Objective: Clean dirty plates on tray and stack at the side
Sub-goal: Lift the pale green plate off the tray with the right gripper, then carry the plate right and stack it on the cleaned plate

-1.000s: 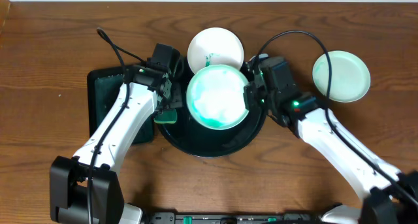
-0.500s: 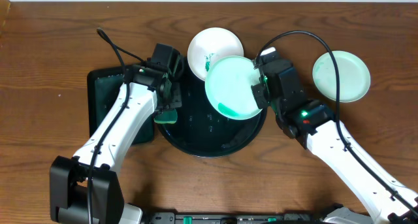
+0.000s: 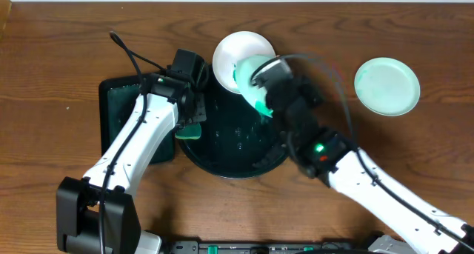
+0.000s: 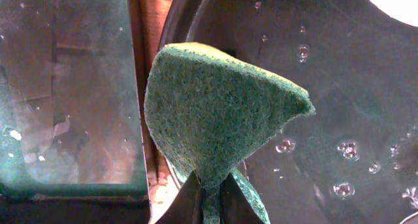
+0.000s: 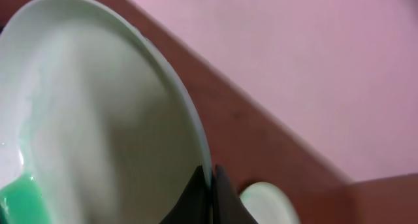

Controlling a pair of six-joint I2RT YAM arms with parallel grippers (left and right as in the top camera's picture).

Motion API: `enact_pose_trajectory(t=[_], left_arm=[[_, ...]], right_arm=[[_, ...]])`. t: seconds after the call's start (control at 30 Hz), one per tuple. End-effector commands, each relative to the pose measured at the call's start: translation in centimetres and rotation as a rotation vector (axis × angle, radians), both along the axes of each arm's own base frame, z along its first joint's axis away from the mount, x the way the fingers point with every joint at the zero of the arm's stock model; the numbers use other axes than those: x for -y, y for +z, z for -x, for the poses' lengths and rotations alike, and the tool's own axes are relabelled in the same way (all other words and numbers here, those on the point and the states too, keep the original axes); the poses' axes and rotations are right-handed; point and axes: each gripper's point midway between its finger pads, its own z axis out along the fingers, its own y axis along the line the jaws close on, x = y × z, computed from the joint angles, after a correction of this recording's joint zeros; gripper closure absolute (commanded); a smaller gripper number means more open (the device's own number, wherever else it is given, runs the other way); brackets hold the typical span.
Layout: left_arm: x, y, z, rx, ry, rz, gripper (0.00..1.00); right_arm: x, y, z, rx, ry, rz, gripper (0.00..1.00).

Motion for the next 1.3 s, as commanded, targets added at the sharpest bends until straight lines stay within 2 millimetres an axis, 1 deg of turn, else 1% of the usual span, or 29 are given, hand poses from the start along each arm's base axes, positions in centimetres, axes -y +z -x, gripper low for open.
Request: enact_pose_trajectory(t=[0.0,0.2,0.37,0.6,0.67,0.73,0.8,0.83,0.9,0.93,0.97,1.0,1.07,1.1,1.17,1.23,1.27], left_arm=[[0.0,0.5,-0.6,0.017,-0.002,-0.002,0.93],[0.0,0.5,-0.6,0.017,-0.002,-0.002,0.93],[0.0,0.5,-0.6,0.017,-0.002,-0.002,0.93],[0.0,0.5,-0.6,0.016,-0.002,-0.002,0.92],[0.0,0.5,-0.6,0.017,-0.002,-0.002,0.93],[0.0,0.5,-0.7,0.017,-0.002,-0.002,0.93],[0.0,0.5,-0.6,0.016,-0.002,-0.003,0.93],[0.0,0.5,-0.6,0.016,-0.002,-0.003,0.93],[0.0,0.5,-0.7,0.017,-0.001,-0.002,0.93],[0.0,0.5,-0.6,0.017,-0.001,-0.002,0.92],[0.0,0.5,-0.6,0.015,-0.002,-0.002,0.93],[0.0,0.5,-0.5,0.012,-0.002,-0.003,0.93],[0.0,0.5,-0.6,0.013,-0.001,-0.003,0.93],[0.0,0.5,-0.6,0.015,-0.001,-0.002,0.93],[0.0,0.5,-0.5,0.013,-0.002,-0.003,0.93],[0.0,0.5,-0.5,0.012,-0.001,-0.003,0.92],[0.0,0.5,-0.5,0.013,-0.001,-0.003,0.93]], right_arm=[[1.1,2.8,1.0,0.089,-0.060,0.254,0.99],[-0.5,5.0,2.6,0.155,-0.045,0.411,0.99],[-1.2,5.4,3.7,0.165,-0.037,0.478,0.99],[-1.6,5.7,4.3,0.176,-0.047,0.483,0.99],[-1.3,5.7,4.2,0.184,-0.067,0.435,0.99],[-0.7,5.5,3.7,0.179,-0.099,0.418,0.99],[-0.2,6.0,4.3,0.194,-0.147,0.428,0.99],[-0.4,6.1,4.3,0.205,-0.149,0.388,0.99],[-0.9,5.2,3.9,0.186,-0.110,0.360,0.99],[-0.9,5.3,4.1,0.190,-0.121,0.365,0.99],[-1.1,5.7,4.6,0.208,-0.137,0.352,0.99],[-1.8,5.8,4.9,0.218,-0.121,0.310,0.99],[-3.3,4.5,4.7,0.187,-0.037,0.244,0.99],[-3.4,4.2,4.8,0.177,-0.028,0.230,0.99],[-3.8,4.3,5.3,0.188,-0.036,0.184,0.99],[-4.9,2.8,5.2,0.138,0.031,0.140,0.99],[-4.8,2.3,5.1,0.121,0.031,0.134,0.99]])
